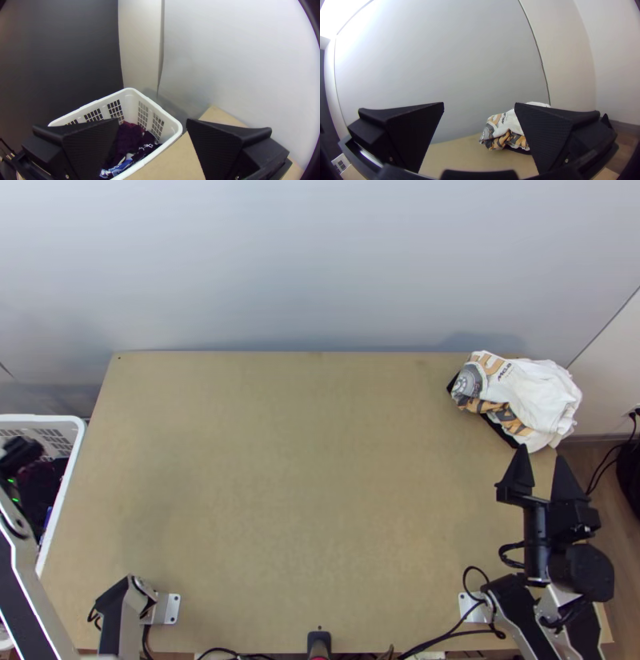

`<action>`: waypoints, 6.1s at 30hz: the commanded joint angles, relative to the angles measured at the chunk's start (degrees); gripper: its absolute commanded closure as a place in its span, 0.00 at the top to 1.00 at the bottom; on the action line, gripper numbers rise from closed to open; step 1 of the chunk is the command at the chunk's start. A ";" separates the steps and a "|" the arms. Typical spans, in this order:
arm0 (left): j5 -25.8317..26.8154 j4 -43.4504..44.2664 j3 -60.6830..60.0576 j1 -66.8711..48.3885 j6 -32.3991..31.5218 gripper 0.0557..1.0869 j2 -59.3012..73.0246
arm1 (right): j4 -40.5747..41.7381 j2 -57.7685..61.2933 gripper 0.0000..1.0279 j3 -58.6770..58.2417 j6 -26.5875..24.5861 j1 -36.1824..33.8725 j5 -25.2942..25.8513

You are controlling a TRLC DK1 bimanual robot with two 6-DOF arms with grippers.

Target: Fold the t-shirt

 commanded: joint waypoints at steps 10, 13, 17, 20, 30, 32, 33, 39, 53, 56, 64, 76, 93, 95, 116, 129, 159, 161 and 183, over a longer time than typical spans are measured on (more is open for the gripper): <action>7.35 2.65 13.42 21.60 -0.32 0.96 28.07 | -16.87 14.32 0.96 16.21 -1.52 -2.98 0.63; 7.88 5.20 13.15 25.03 -0.14 0.96 33.08 | -18.37 13.97 0.96 16.12 -1.52 -0.34 0.72; 9.02 5.82 13.24 29.16 -0.05 0.96 40.46 | -18.11 9.22 0.96 13.58 -3.02 1.42 -0.25; 9.02 6.43 13.24 31.09 0.12 0.96 44.85 | -22.94 12.03 0.96 15.33 -3.98 6.69 -1.13; 12.36 13.37 13.42 33.55 0.21 0.95 56.90 | -25.40 24.51 0.96 24.03 -4.25 10.20 -1.39; 12.36 15.04 13.42 33.73 0.47 0.95 59.27 | -26.54 26.18 0.96 26.50 -4.25 10.20 -1.39; 12.36 15.92 13.59 33.90 0.56 0.95 60.68 | -27.51 27.68 0.96 28.08 -4.25 10.12 -1.39; 12.10 17.07 15.79 34.69 1.26 0.95 68.15 | -38.85 41.83 0.96 42.14 -1.00 9.68 -1.48; 8.15 22.34 17.90 35.40 4.25 0.89 79.84 | -36.91 46.05 0.93 46.10 0.50 9.15 -2.18; 6.04 22.69 18.95 35.40 3.99 0.89 82.38 | -37.27 46.13 0.93 46.18 0.23 9.06 -2.10; 5.42 22.78 19.31 34.96 3.20 0.55 85.28 | -38.58 46.22 0.93 45.04 -0.91 8.89 -2.01; 6.56 20.84 17.37 34.96 1.44 0.04 74.21 | -38.50 47.89 0.93 46.80 -0.91 8.97 -2.01; 26.95 0.01 28.01 32.94 -6.65 0.04 40.64 | -39.46 46.75 0.93 50.40 -1.61 8.45 -2.01; 28.71 -4.29 32.58 32.23 -7.08 0.04 38.61 | -39.37 45.78 0.95 50.67 -1.96 8.36 -1.92; 29.15 -16.16 52.00 -13.56 -22.11 0.04 15.15 | -38.23 39.72 0.96 53.57 -10.14 3.00 -0.16; 1.03 2.12 18.25 -66.56 -20.71 0.04 16.47 | -40.96 38.57 0.96 53.83 -10.14 -1.13 1.51; -5.92 6.25 47.69 -109.01 -14.64 0.87 63.84 | -42.36 33.21 0.96 44.95 -6.09 -10.80 1.42; -5.92 -0.86 53.41 -108.74 -15.79 0.96 66.12 | -42.19 33.21 0.96 44.78 -4.78 -11.24 1.42; -7.41 -28.02 33.19 -83.61 -11.30 0.95 48.63 | -39.20 40.07 0.95 43.90 0.41 -6.05 -7.81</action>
